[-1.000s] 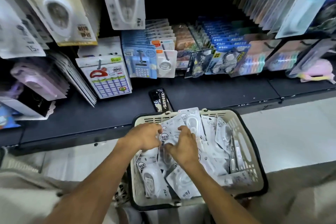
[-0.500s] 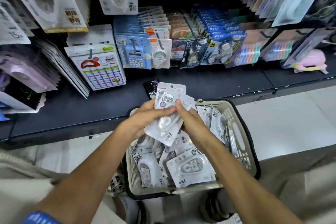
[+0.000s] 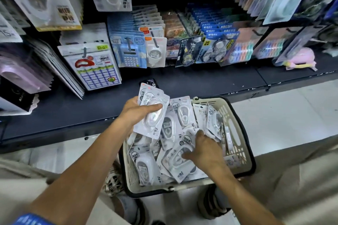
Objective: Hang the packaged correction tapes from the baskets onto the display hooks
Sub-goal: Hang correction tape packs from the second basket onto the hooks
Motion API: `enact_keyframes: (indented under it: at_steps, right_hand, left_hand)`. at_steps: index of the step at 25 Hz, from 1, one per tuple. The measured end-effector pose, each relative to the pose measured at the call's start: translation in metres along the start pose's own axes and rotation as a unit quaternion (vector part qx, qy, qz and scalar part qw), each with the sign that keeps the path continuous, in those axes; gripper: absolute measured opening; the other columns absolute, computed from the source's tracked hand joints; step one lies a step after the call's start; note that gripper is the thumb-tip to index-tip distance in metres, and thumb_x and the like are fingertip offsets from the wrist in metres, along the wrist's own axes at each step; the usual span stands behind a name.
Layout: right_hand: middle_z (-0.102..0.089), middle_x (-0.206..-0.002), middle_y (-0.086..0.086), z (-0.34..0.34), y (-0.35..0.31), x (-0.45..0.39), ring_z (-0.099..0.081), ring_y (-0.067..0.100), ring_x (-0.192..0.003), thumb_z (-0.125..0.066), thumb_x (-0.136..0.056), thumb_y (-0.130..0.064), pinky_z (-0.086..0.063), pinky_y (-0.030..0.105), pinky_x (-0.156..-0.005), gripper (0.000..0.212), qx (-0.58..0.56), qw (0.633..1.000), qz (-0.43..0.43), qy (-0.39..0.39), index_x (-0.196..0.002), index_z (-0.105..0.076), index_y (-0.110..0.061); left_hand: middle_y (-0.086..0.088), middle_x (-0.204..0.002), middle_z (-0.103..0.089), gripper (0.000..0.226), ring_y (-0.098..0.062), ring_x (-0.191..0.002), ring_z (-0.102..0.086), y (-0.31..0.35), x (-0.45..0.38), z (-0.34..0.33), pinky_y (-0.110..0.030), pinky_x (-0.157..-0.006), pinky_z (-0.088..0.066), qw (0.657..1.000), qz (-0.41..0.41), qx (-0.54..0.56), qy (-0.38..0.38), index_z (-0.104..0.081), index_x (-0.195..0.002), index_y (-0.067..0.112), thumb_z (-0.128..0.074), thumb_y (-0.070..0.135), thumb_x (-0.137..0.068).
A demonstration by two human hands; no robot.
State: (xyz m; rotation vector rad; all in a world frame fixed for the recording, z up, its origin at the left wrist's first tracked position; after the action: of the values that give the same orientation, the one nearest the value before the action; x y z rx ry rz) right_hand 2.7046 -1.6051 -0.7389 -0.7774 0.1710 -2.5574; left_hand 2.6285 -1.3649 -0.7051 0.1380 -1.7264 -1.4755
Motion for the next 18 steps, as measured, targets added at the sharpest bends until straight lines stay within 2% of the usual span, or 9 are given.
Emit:
enact_keyframes:
  at_steps: [1, 3, 5, 7, 9, 12, 14, 16, 18]
  right_hand:
    - [-0.066, -0.107, 0.001, -0.001, -0.003, -0.004, -0.067, 0.025, -0.103, -0.082, -0.077, -0.049, -0.051, 0.034, -0.08, 0.064, -0.042, 0.999, 0.005, -0.005, -0.118, -0.045, -0.016]
    - [-0.069, -0.112, 0.0, -0.007, 0.002, -0.007, -0.068, 0.022, -0.099, -0.09, -0.073, -0.034, -0.052, 0.032, -0.078, 0.061, -0.201, 0.976, -0.007, -0.081, -0.118, -0.054, -0.015]
    - [-0.076, -0.104, 0.002, 0.012, 0.004, -0.008, -0.073, 0.018, -0.092, -0.094, -0.067, -0.019, -0.056, 0.027, -0.074, 0.05, -0.369, 0.921, 0.016, -0.122, -0.107, -0.065, -0.015]
    - [-0.079, -0.096, 0.007, 0.058, -0.007, -0.01, -0.076, 0.02, -0.083, -0.092, -0.066, -0.01, -0.057, 0.023, -0.064, 0.04, -0.491, 0.86, 0.08, -0.115, -0.099, -0.072, -0.017]
    - [-0.078, -0.092, 0.009, 0.106, -0.031, -0.008, -0.074, 0.021, -0.072, -0.091, -0.066, -0.009, -0.057, 0.026, -0.055, 0.036, -0.553, 0.813, 0.144, -0.11, -0.097, -0.076, -0.022]
    - [-0.077, -0.087, 0.003, 0.154, -0.081, -0.003, -0.07, 0.019, -0.063, -0.089, -0.064, -0.018, -0.052, 0.024, -0.043, 0.037, -0.53, 0.817, 0.209, -0.093, -0.096, -0.075, -0.029]
    - [-0.077, -0.088, 0.002, 0.183, -0.1, -0.009, -0.071, 0.025, -0.069, -0.092, -0.062, -0.014, -0.056, 0.03, -0.048, 0.05, -0.543, 0.816, 0.199, -0.005, -0.103, -0.068, -0.029]
    - [-0.078, -0.093, 0.001, 0.209, -0.105, -0.007, -0.074, 0.028, -0.084, -0.094, -0.066, -0.015, -0.062, 0.042, -0.068, 0.06, -0.605, 0.772, 0.156, 0.117, -0.112, -0.058, -0.031]
    - [-0.077, -0.104, 0.0, 0.218, -0.119, 0.001, -0.075, 0.025, -0.095, -0.094, -0.067, -0.024, -0.06, 0.049, -0.086, 0.065, -0.663, 0.718, 0.137, 0.161, -0.116, -0.052, -0.035]
  left_hand:
    - [0.0, -0.095, -0.081, 0.033, -0.019, -0.085, -0.078, 0.003, 0.001, 0.002, -0.034, -0.077, -0.062, 1.0, -0.007, -0.015, 0.005, -0.073, -0.097, 0.018, -0.092, 0.013, -0.071]
    - [0.001, -0.097, -0.08, 0.037, -0.022, -0.091, -0.077, 0.007, 0.003, 0.005, -0.041, -0.086, -0.062, 1.0, -0.015, -0.026, 0.003, -0.072, -0.099, 0.019, -0.093, 0.012, -0.069]
    - [0.001, -0.1, -0.079, 0.044, -0.021, -0.092, -0.076, 0.009, 0.004, 0.012, -0.041, -0.086, -0.061, 0.999, -0.023, -0.04, 0.015, -0.068, -0.103, 0.02, -0.094, 0.013, -0.068]
    - [0.002, -0.099, -0.079, 0.047, -0.016, -0.087, -0.076, 0.011, 0.004, 0.018, -0.036, -0.078, -0.062, 0.998, -0.029, -0.046, 0.02, -0.065, -0.105, 0.021, -0.093, 0.014, -0.069]
    - [0.001, -0.098, -0.08, 0.047, -0.014, -0.081, -0.077, 0.015, 0.009, 0.01, -0.03, -0.069, -0.06, 0.999, -0.021, -0.027, -0.02, -0.066, -0.109, 0.02, -0.092, 0.015, -0.07]
    - [-0.01, -0.107, -0.079, 0.04, -0.022, -0.089, -0.077, 0.035, 0.021, -0.019, -0.032, -0.073, -0.06, 0.989, -0.01, 0.078, -0.127, -0.075, -0.109, 0.015, -0.087, 0.014, -0.071]
    - [-0.011, -0.107, -0.078, 0.028, -0.023, -0.087, -0.077, 0.06, 0.033, -0.025, -0.032, -0.07, -0.061, 0.97, -0.003, 0.174, -0.167, -0.082, -0.098, 0.021, -0.083, 0.029, -0.071]
    - [-0.01, -0.11, -0.078, 0.04, -0.025, -0.088, -0.077, 0.087, 0.045, -0.023, -0.035, -0.068, -0.062, 0.95, -0.003, 0.26, -0.175, -0.081, -0.105, 0.022, -0.078, 0.046, -0.074]
    - [-0.011, -0.111, -0.078, 0.059, -0.028, -0.089, -0.076, 0.11, 0.051, -0.004, -0.036, -0.064, -0.061, 0.949, -0.034, 0.293, -0.111, -0.073, -0.121, 0.016, -0.084, 0.037, -0.067]
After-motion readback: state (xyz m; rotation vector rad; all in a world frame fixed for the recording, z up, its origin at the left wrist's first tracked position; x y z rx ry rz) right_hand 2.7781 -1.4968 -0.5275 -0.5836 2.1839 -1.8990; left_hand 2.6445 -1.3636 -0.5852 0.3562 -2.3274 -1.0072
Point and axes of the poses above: each hand's wrist, its own x-axis away from the middle knuckle, its own z-axis out of the back of the hand, y = z × x, the point moved 10 cm from there along -x, towards the middle knuckle
